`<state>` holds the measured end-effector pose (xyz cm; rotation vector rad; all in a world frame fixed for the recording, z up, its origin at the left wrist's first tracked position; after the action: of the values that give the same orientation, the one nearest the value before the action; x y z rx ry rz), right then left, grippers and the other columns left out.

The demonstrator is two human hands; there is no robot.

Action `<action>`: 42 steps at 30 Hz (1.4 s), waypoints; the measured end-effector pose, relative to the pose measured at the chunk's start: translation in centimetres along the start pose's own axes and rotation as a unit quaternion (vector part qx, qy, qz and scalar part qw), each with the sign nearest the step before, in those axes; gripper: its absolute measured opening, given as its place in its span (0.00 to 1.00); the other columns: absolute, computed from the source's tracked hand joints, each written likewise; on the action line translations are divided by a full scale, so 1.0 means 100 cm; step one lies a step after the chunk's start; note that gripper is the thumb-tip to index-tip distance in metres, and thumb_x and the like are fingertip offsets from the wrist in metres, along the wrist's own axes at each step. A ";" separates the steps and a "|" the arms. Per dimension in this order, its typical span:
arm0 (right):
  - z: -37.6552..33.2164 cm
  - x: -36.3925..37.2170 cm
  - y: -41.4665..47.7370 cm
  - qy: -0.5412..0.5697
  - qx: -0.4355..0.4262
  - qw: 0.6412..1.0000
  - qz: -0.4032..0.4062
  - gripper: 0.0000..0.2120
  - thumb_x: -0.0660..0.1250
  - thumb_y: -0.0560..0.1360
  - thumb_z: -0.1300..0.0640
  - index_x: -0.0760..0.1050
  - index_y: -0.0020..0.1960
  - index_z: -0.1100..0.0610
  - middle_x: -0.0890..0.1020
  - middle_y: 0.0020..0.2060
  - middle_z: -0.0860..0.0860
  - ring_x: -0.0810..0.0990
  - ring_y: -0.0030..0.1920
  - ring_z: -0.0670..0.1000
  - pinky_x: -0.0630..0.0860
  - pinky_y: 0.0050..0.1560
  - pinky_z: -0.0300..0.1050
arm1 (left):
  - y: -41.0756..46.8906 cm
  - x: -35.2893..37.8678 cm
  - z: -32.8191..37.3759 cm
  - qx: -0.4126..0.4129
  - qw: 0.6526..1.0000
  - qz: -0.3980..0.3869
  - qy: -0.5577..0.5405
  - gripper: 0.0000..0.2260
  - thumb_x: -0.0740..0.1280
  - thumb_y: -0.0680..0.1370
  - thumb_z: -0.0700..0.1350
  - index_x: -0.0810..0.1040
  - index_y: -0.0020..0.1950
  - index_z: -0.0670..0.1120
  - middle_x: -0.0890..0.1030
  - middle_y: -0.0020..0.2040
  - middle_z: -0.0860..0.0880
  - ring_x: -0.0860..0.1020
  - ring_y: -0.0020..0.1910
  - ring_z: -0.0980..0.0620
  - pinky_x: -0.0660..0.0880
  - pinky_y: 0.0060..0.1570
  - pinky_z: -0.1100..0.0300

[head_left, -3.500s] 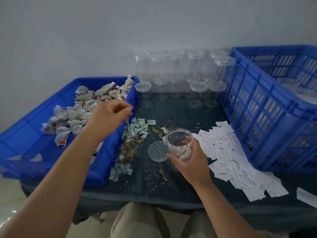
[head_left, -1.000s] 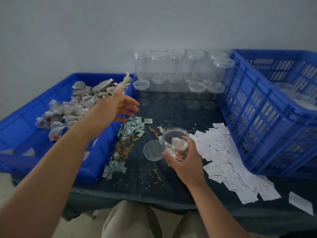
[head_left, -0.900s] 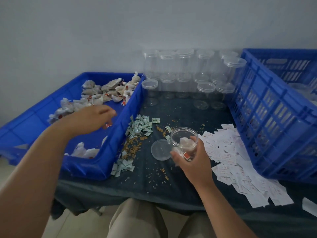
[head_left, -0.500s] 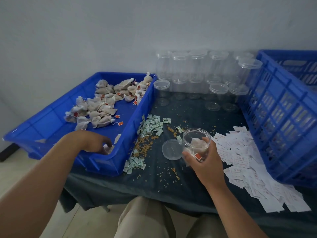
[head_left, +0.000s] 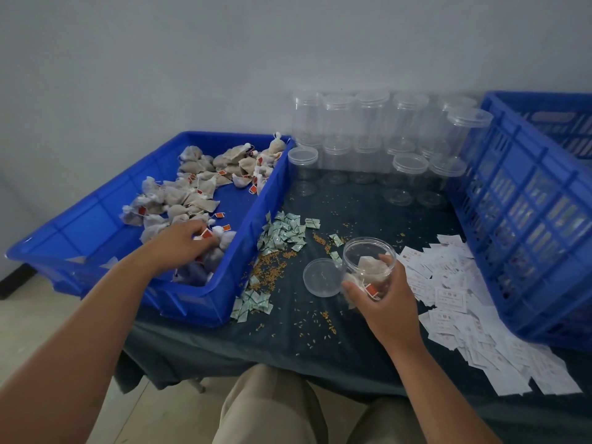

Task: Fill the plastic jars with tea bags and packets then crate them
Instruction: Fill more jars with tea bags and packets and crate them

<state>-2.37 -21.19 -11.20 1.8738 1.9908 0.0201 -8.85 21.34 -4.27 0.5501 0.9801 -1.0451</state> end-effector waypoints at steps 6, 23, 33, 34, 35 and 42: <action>-0.002 -0.001 0.000 0.004 0.008 1.000 0.003 0.40 0.77 0.61 0.27 0.70 0.68 0.40 0.82 0.56 0.36 0.83 0.53 0.36 0.80 0.49 0.33 | -0.004 -0.010 -0.007 -0.078 0.989 0.025 -0.126 0.28 0.80 0.68 0.67 0.76 0.54 0.51 0.80 0.49 0.51 0.80 0.47 0.51 0.75 0.40 0.53; 0.000 -0.001 0.000 -0.034 -0.003 0.999 0.000 0.44 0.76 0.62 0.25 0.70 0.71 0.44 0.83 0.58 0.40 0.84 0.53 0.41 0.85 0.53 0.47 | -0.038 -0.065 0.151 0.091 0.872 0.067 -0.477 0.15 0.72 0.78 0.62 0.79 0.37 0.55 0.77 0.34 0.55 0.77 0.31 0.57 0.77 0.33 0.60; -0.004 -0.003 -0.001 -0.028 -0.004 1.000 0.001 0.45 0.72 0.63 0.18 0.69 0.72 0.42 0.81 0.55 0.33 0.84 0.52 0.38 0.84 0.50 0.41 | -0.046 0.040 0.270 0.150 0.950 -0.035 -0.271 0.12 0.70 0.78 0.66 0.80 0.48 0.59 0.83 0.40 0.59 0.84 0.40 0.57 0.79 0.39 0.60; -0.005 -0.003 -0.001 -0.026 -0.007 1.000 -0.001 0.43 0.72 0.63 0.19 0.68 0.71 0.40 0.81 0.54 0.33 0.84 0.51 0.38 0.84 0.48 0.39 | -0.046 0.047 0.275 0.146 0.953 -0.038 -0.262 0.11 0.70 0.78 0.66 0.79 0.48 0.59 0.83 0.41 0.58 0.84 0.40 0.57 0.77 0.38 0.61; -0.007 -0.004 -0.001 -0.024 -0.011 1.000 -0.001 0.41 0.73 0.64 0.20 0.67 0.69 0.37 0.81 0.53 0.33 0.85 0.50 0.39 0.84 0.46 0.37 | -0.046 0.054 0.279 0.140 0.954 -0.050 -0.259 0.11 0.69 0.79 0.65 0.79 0.48 0.58 0.83 0.41 0.57 0.83 0.40 0.55 0.76 0.38 0.61; -0.004 -0.004 0.001 -0.005 -0.008 1.000 0.002 0.37 0.75 0.64 0.22 0.70 0.66 0.38 0.83 0.54 0.36 0.85 0.51 0.40 0.85 0.48 0.43 | -0.049 0.086 0.274 -0.014 0.933 -0.178 -0.313 0.10 0.64 0.82 0.52 0.78 0.58 0.48 0.77 0.46 0.46 0.73 0.39 0.51 0.73 0.41 0.54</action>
<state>-2.37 -21.42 -10.69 1.8647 1.9734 0.0269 -0.88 -6.00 1.77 -0.0110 0.5263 -1.4115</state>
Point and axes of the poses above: each hand's wrist, its own y-axis towards the middle knuckle, its own x-axis out of the palm, z = x × y, the point moved 8 cm from there along y, towards the middle knuckle
